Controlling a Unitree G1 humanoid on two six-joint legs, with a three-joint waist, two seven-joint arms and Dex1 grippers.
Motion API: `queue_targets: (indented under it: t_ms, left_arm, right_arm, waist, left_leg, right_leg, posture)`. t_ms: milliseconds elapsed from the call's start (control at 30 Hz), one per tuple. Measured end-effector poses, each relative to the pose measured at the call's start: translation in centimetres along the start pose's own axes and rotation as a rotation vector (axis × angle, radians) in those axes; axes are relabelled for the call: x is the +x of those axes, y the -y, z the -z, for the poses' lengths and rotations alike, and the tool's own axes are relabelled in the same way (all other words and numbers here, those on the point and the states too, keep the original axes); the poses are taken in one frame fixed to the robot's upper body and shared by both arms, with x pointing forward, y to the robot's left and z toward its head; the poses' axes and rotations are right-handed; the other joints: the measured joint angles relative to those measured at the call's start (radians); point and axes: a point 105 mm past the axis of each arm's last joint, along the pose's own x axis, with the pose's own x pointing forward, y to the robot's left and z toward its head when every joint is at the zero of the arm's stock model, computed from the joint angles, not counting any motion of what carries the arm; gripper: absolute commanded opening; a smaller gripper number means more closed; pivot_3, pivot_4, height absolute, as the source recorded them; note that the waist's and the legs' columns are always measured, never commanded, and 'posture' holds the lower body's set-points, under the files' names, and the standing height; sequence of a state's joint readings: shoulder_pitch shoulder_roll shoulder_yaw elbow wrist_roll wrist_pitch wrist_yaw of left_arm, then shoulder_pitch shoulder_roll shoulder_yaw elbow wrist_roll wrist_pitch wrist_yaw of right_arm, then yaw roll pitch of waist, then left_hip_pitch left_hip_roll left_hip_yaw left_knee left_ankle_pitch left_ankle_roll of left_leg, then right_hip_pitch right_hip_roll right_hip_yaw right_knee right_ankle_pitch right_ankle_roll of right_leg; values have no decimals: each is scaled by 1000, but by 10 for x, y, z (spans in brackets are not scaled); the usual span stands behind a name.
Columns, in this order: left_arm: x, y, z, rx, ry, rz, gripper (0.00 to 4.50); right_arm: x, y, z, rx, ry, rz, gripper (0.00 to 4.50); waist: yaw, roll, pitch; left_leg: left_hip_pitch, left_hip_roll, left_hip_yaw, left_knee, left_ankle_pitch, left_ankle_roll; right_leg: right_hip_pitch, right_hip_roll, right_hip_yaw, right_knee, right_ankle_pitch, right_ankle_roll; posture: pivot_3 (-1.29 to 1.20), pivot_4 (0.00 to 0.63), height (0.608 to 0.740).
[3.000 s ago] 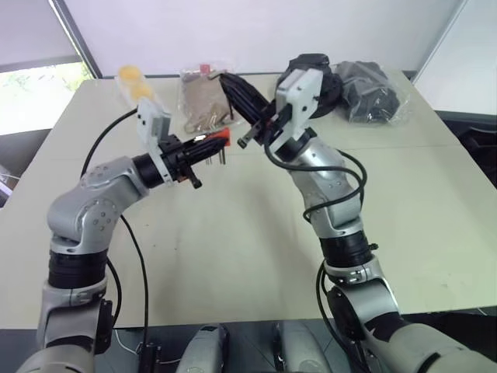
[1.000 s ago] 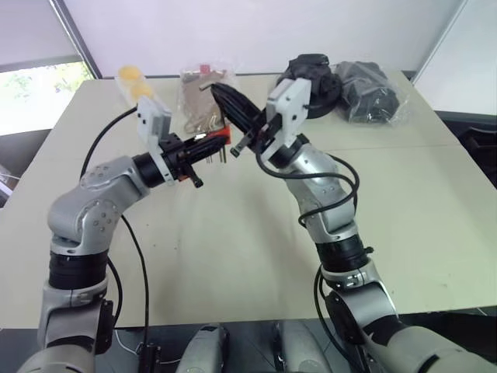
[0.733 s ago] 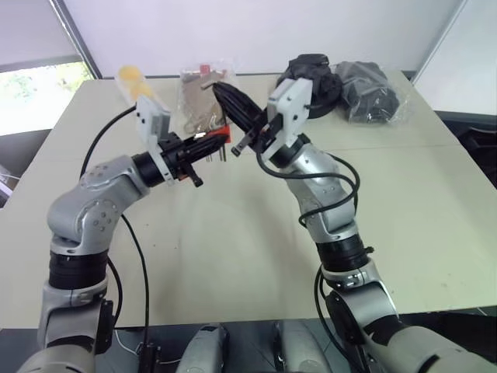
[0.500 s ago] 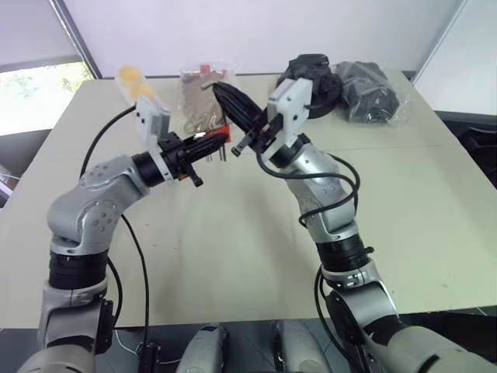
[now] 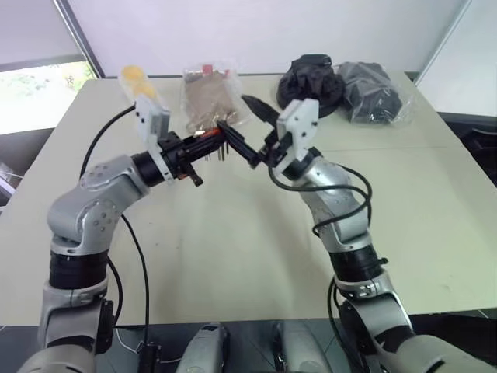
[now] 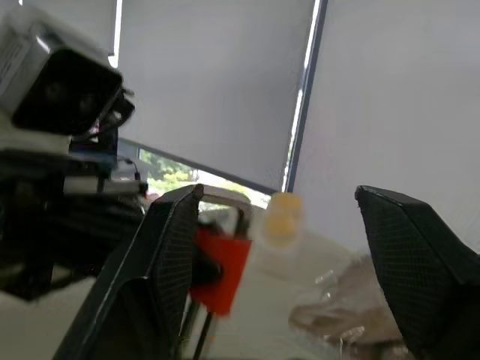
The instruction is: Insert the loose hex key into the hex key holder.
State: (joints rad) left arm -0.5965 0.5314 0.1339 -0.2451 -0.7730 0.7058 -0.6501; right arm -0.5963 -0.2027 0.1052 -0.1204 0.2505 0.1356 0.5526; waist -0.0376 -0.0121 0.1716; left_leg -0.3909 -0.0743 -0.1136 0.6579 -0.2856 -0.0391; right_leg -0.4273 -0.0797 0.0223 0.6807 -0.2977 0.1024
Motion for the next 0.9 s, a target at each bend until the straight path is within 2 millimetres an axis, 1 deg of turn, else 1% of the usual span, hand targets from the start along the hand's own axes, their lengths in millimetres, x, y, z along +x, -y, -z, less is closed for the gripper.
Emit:
queue_targets:
  t_ms: [67,133,233,333,367,533,767,833,867,900]
  left_arm:
    - [-1,-1,1,-3,-1,-5,0]
    - [0,1,4,-22,5,-3,0]
    - [2,4,16,-68,-3,2,0]
    - [7,10,30,-123,-17,19,0]
    - [10,13,38,-161,-17,28,0]
    - [26,21,77,-305,-85,56,0]
    - [43,36,112,-448,-148,104,0]
    - [46,39,123,-496,-176,108,962]
    - [48,40,130,-531,-189,107,1290]
    - [49,41,135,-553,-205,105,1747]
  right_arm:
    - [-26,12,10,-8,-77,42,3540]
    - [-46,20,13,-16,-134,71,3540]
    - [-64,24,9,-42,-170,88,3540]
    - [-79,30,11,-60,-220,110,3540]
    - [-85,33,13,-63,-240,121,3540]
    - [-90,40,10,-80,-248,153,3540]
    - [-90,42,10,-92,-253,172,3540]
    - [-90,43,10,-97,-256,174,3605]
    - [-91,43,10,-103,-260,175,3605]
    - [-91,44,10,-107,-262,175,3605]
  waist:
    - [2,0,0]
    - [1,0,0]
    - [-7,0,0]
    - [-3,0,0]
    - [-1,0,0]
    - [2,0,0]
    - [5,0,0]
    - [6,0,0]
    - [7,0,0]
    - [8,0,0]
  left_leg:
    - [0,0,1,1,0,0]
    - [0,0,1,1,0,0]
    - [0,1,1,0,0,0]
    - [0,0,1,1,0,0]
    - [0,0,1,2,0,1]
    - [0,0,2,4,-1,1]
    - [0,0,2,4,0,1]
    - [0,0,2,4,0,1]
    - [0,0,2,4,-1,1]
    - [0,0,2,4,-1,1]
  right_leg:
    - [0,0,0,0,0,0]
    - [0,0,0,0,0,0]
    - [0,1,1,0,0,0]
    - [1,1,1,0,0,0]
    - [1,0,1,0,0,0]
    - [2,1,1,0,0,0]
    - [2,1,1,0,0,0]
    - [2,1,1,0,0,0]
    - [2,1,1,0,0,0]
    - [2,1,1,0,0,0]
  posture:
    - [0,150,740]
    - [0,150,740]
    - [0,150,740]
    - [0,150,740]
    - [0,150,740]
    - [0,150,740]
    - [0,150,740]
    - [0,150,740]
    - [0,150,740]
    - [0,150,740]
